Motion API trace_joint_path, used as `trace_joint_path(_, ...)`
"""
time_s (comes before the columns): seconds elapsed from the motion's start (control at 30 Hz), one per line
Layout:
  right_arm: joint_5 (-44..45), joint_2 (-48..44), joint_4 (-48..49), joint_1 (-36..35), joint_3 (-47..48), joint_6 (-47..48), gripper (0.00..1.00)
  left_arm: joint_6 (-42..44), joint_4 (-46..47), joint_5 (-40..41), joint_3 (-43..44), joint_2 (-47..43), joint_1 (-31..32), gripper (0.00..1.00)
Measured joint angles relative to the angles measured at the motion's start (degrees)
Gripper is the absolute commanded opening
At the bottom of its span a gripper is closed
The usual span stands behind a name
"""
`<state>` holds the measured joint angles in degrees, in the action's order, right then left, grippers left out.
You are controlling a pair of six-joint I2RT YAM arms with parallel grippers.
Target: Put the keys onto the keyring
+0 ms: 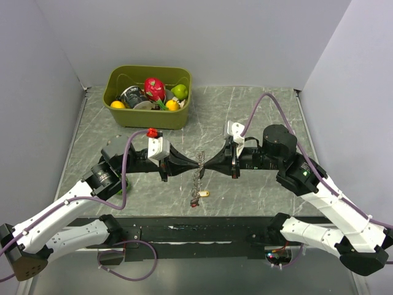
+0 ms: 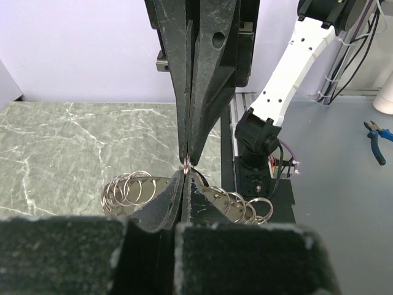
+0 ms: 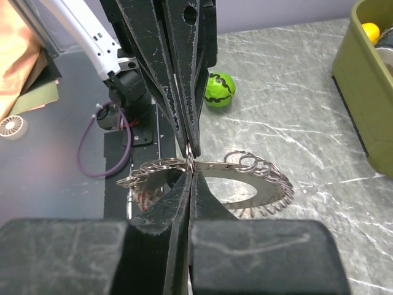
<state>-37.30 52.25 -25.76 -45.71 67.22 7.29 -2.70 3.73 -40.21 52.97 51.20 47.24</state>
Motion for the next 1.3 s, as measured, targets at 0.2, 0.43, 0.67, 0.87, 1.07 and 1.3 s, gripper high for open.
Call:
trace_joint_path(0.2, -0.02, -0.04, 0.00, 0.02, -0.09, 0.24, 0.00, -0.02, -0.04, 0.04, 0.00, -0.07, 0.00, 0.01)
trace_joint_path(0.43, 0.00, -0.02, 0.02, 0.00, -0.24, 1.22, 0.00, 0.00, -0.07, 0.63, -0.02, -0.39, 0.00, 0.01)
trace_joint_path(0.67, 0.63, 0.17, -0.33, 0.00, -1.49, 1.79, 0.00, 0.02, -0.15, 1.05, -0.22, -1.14, 0.00, 0.01)
trace_joint_path(0.87, 0.79, 0.13, -0.28, 0.00, -1.62, 2.19, 0.00, 0.02, -0.17, 1.11, -0.28, -1.20, 0.00, 0.01)
trace_joint_path(1.07, 1.36, 0.13, -0.50, 0.00, -1.66, 1.97, 0.39, 0.04, -0.07, 1.09, -0.31, -1.20, 0.00, 0.01)
trace_joint_path(1.3, 5.09, -3.06, -0.37, 0.02, -3.91, 0.74, 0.64, 0.74, -0.22, 1.09, -0.31, -2.01, 0.00, 0.01)
